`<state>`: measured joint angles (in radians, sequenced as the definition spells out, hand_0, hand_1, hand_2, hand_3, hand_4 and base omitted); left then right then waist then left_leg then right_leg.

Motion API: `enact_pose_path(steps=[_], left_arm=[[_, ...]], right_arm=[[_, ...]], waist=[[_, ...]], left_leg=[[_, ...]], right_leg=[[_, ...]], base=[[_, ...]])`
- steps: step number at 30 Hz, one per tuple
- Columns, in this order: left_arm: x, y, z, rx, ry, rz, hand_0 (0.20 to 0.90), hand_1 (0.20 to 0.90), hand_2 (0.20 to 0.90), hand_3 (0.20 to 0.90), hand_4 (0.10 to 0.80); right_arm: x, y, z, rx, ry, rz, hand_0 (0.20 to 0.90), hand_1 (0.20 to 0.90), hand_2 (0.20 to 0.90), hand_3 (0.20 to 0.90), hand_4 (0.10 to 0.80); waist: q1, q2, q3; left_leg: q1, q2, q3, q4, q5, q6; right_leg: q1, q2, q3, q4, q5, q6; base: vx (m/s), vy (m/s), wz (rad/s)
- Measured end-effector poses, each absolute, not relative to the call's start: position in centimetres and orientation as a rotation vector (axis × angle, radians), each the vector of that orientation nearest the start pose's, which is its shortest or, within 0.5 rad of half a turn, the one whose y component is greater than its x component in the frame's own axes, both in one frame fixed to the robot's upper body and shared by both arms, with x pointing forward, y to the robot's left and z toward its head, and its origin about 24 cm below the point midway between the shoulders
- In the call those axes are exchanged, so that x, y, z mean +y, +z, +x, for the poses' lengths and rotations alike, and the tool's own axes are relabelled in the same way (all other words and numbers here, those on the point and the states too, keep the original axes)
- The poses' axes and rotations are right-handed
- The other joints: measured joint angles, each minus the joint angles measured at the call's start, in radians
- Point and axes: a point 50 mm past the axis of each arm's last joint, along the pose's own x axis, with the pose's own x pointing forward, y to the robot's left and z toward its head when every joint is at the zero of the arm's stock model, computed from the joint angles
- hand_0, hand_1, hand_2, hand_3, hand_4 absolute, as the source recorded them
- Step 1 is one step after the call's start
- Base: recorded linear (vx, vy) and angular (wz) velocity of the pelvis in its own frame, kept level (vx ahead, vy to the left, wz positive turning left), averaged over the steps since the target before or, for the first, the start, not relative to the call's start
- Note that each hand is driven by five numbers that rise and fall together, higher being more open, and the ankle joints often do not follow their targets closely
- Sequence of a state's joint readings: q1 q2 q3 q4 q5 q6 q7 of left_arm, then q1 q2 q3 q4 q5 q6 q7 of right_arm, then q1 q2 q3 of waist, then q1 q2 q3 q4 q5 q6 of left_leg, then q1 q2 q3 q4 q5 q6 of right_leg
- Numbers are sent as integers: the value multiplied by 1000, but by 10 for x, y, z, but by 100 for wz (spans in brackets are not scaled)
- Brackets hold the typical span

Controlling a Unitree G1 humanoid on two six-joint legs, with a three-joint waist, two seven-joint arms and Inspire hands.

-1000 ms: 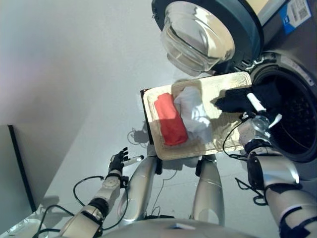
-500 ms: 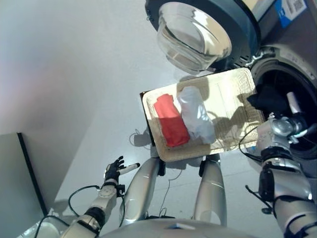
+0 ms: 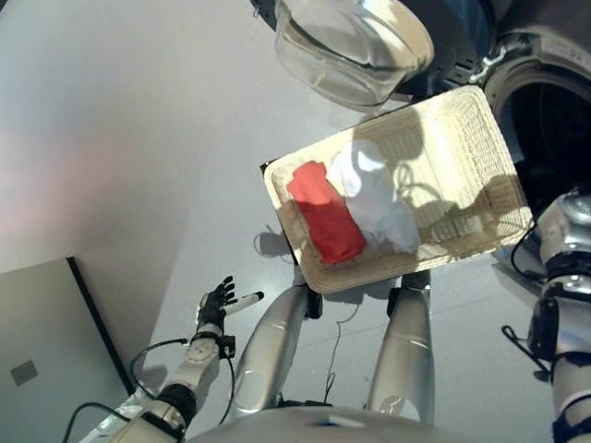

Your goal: Pick up the clothes and place them into the washing machine

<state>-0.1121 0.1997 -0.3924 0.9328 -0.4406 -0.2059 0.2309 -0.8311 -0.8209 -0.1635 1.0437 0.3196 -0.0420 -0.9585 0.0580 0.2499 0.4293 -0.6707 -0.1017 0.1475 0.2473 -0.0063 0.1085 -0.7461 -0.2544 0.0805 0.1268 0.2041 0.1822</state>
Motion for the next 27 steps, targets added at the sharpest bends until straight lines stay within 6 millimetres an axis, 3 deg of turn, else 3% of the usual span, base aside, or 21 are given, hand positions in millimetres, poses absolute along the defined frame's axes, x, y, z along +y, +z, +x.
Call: enact_pose_path(steps=[3,5,9,12,14,16,22,27], left_arm=[[174,-110,200,651,143,47,900,900,900,900,800],[174,-110,200,650,143,48,900,900,900,900,800],[174,-109,203,645,144,51,900,900,900,900,800],[174,-106,210,632,145,57,900,900,900,900,800],[175,-104,214,622,148,53,900,900,900,900,800],[175,-101,217,603,146,52,900,900,900,900,800],[181,-109,205,649,164,61,900,900,900,900,800],[188,-113,197,680,188,68,900,900,900,900,800]], right_arm=[[-421,236,297,-224,-1438,-286,200,200,200,200,300],[-424,255,294,-278,-1426,-285,200,200,200,200,300],[-419,246,304,-273,-1315,-272,200,200,200,200,300],[-406,217,320,-184,-1220,-161,200,200,200,200,300],[-395,186,326,-120,-1190,-20,200,200,200,200,300],[-393,174,326,-90,-1196,58,200,200,200,200,300],[-395,174,323,-123,-1214,123,200,200,200,200,300],[-407,183,315,-143,-1248,111,200,200,200,200,300]], waist=[[-3,4,28],[-5,3,28],[-4,-6,35],[-11,-19,44],[-18,-22,42],[-21,-26,41],[-12,-34,28],[5,-39,5]], left_leg=[[-14,2,4,13,-4,4],[-16,4,-12,15,-3,3],[-14,13,-18,25,-6,-2],[4,22,-39,41,-12,-10],[26,25,-77,43,-6,-22],[31,24,-100,26,6,-36],[12,17,-149,-12,43,-51],[-2,15,-150,-16,48,-41]], right_leg=[[-4,-2,-4,-9,9,8],[2,4,-13,-9,13,3],[5,10,-17,0,13,-2],[32,20,-27,19,5,-11],[71,21,-68,25,-13,-24],[77,18,-91,34,-26,-20],[63,18,-120,26,-27,-19],[50,18,-120,24,-20,-23]], base=[[-2,-50,-5],[7,-31,13],[12,-44,-1],[19,-94,5],[9,-65,35],[4,-27,35],[28,9,18],[19,18,3]])
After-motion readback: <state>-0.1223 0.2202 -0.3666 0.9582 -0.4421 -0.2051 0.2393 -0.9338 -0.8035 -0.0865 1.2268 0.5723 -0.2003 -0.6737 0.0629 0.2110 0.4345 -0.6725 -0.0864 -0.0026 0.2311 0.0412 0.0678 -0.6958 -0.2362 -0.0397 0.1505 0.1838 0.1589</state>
